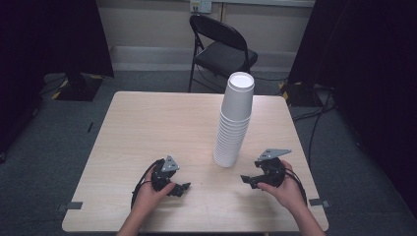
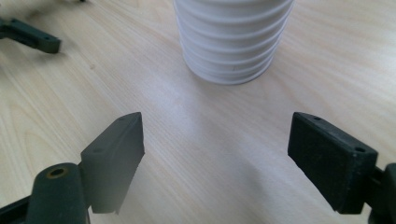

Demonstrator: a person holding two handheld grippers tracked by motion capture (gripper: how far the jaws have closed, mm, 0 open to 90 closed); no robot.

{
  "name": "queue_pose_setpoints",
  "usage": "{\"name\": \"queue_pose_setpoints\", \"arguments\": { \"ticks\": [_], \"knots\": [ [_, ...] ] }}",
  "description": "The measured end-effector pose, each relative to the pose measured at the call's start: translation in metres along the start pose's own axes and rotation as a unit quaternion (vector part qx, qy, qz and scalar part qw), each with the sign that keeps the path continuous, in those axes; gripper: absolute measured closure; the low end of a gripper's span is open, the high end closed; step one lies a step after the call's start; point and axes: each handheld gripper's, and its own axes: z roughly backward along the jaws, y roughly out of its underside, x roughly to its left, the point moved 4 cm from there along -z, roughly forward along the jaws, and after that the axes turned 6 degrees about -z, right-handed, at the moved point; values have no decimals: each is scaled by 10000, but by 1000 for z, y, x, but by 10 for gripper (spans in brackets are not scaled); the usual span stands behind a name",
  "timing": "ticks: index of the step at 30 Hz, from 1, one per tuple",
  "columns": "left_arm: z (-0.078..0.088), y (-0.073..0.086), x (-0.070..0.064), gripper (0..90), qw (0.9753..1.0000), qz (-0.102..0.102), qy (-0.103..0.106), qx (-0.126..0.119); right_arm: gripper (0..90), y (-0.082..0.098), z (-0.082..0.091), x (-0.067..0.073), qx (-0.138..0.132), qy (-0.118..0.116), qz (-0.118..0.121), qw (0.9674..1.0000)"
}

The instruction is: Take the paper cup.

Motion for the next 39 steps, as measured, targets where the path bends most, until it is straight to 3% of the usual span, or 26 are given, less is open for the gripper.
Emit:
{"name": "queue_pose_setpoints", "arguments": {
  "ticks": [1, 2, 4, 10, 18, 22, 24, 27, 28, 32, 35, 39],
  "knots": [
    [-3, -7, -4, 170, 9997, 97, 222, -2, 184, -7, 7, -2, 54, 75, 64, 9999],
    [-5, -11, -5, 150, 9996, 89, 264, -50, 184, -11, 11, -3, 57, 66, 71, 9999],
    [-7, -15, -7, 171, 9995, 69, 282, -121, 184, -15, 14, -3, 47, 60, 71, 9999],
    [-23, -52, -14, 159, 9990, -102, 244, -351, 188, -41, 40, -6, 65, 141, 174, 9997],
    [-38, -88, -21, 160, 9980, -138, 298, -536, 184, -60, 60, -8, 122, 181, 297, 9993],
    [-43, -114, -26, 161, 9966, -311, 315, -694, 184, -68, 68, -10, 84, 158, 332, 9993],
    [-44, -119, -27, 161, 9959, -307, 332, -781, 183, -70, 70, -10, 59, 127, 300, 9995],
    [-45, -131, -26, 147, 9959, -352, 133, -828, 184, -74, 73, -13, 32, 124, 320, 9994],
    [-47, -135, -23, 146, 9971, -167, 44, -739, 184, -78, 74, -14, 50, 159, 357, 9992],
    [-49, -138, -18, 159, 9970, -69, -13, -772, 184, -83, 77, -13, 62, 180, 424, 9989],
    [-50, -144, -15, 155, 9946, -30, -122, -1027, 185, -91, 82, -11, 102, 157, 506, 9985],
    [-50, -148, -16, 141, 9943, -150, -185, -1038, 186, -97, 88, -11, 147, 153, 543, 9983]
  ]
}}
